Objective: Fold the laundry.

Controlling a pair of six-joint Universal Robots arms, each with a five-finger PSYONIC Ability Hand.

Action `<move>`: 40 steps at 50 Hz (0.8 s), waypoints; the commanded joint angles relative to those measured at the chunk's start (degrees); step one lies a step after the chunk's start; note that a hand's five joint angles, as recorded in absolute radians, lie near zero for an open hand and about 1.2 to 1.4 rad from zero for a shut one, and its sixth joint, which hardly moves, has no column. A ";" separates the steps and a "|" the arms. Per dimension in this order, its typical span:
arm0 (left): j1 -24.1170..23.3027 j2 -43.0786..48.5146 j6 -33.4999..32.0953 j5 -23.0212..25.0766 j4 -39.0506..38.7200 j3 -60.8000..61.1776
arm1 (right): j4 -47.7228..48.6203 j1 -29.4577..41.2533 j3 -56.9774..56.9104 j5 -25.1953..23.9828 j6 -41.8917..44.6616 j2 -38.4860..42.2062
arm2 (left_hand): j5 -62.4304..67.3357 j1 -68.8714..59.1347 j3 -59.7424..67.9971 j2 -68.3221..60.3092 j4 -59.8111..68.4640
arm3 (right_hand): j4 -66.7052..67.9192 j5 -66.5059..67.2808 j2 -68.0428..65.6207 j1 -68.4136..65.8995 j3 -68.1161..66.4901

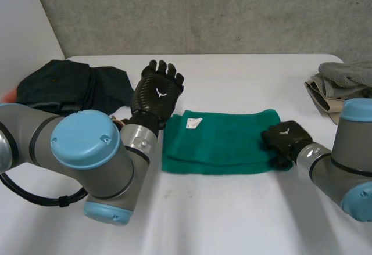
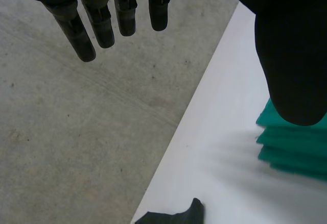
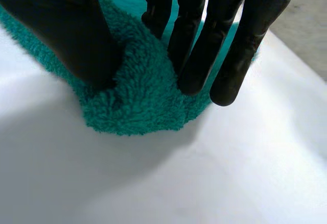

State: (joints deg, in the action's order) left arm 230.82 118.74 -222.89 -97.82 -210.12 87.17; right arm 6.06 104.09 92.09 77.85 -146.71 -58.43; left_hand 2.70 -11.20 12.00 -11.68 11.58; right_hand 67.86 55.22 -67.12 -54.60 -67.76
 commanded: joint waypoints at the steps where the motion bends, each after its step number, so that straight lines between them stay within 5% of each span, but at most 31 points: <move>1: 0.86 -2.63 0.00 0.00 1.46 1.69 | 4.04 1.47 -3.94 7.05 4.93 -1.59 | -2.70 1.20 -2.00 1.68 -1.58 | 12.14 14.78 -12.88 -25.40 -12.24; 6: 2.26 -4.92 0.26 0.00 1.64 3.53 | 7.29 9.54 -6.04 6.18 14.15 -3.36 | -2.70 1.20 -2.00 1.68 -1.58 | 12.14 14.78 -12.88 -25.40 -12.24; 11: 4.02 -6.76 1.40 -0.09 1.73 5.37 | 13.09 22.89 -5.62 -3.63 28.72 0.50 | -2.70 1.20 -2.00 1.68 -1.58 | 12.14 14.78 -12.88 -25.40 -12.24; 17: 4.99 -7.20 2.99 0.00 1.73 6.78 | 12.66 26.69 -4.47 -9.65 34.03 4.90 | -2.70 1.20 -2.00 1.68 -1.58 | 12.14 14.78 -12.88 -25.40 -12.24; 19: 4.99 -7.12 3.34 -0.09 1.73 6.87 | 12.57 26.52 -4.90 -8.86 32.46 4.82 | -2.70 1.20 -2.00 1.68 -1.58 | -21.45 -18.81 20.70 8.18 21.34; 21: 4.90 -7.03 3.69 -0.09 1.73 6.52 | 13.09 26.61 -5.17 -7.37 27.30 4.03 | -2.70 1.20 -2.00 1.68 -1.58 | -57.86 -55.22 57.12 44.60 57.76; 32: 0.34 -3.44 9.30 -0.61 2.08 -3.04 | 11.35 16.07 -4.55 -6.13 -24.27 -10.46 | -2.70 1.20 -2.00 1.68 -1.58 | -57.86 -55.22 57.12 44.60 57.76; 35: -1.59 -1.06 12.90 -1.40 4.26 -7.08 | 6.71 13.44 -5.95 -6.48 -30.64 -10.74 | -2.70 1.20 -2.00 1.68 -1.58 | -57.86 -55.22 57.12 44.60 57.76; 40: -3.88 3.95 18.62 -1.50 11.64 -13.50 | -3.15 11.93 -12.19 -5.43 -29.34 -5.13 | -2.70 1.20 -2.00 1.68 -1.58 | -57.86 -55.22 57.12 44.60 57.76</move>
State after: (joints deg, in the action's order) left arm 230.48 116.47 -211.76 -98.77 -206.38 82.16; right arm 14.14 118.70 86.31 71.76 -173.04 -68.36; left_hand 2.70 -11.20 12.00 -11.68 11.58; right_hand 13.25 3.56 -12.47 -11.45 -12.06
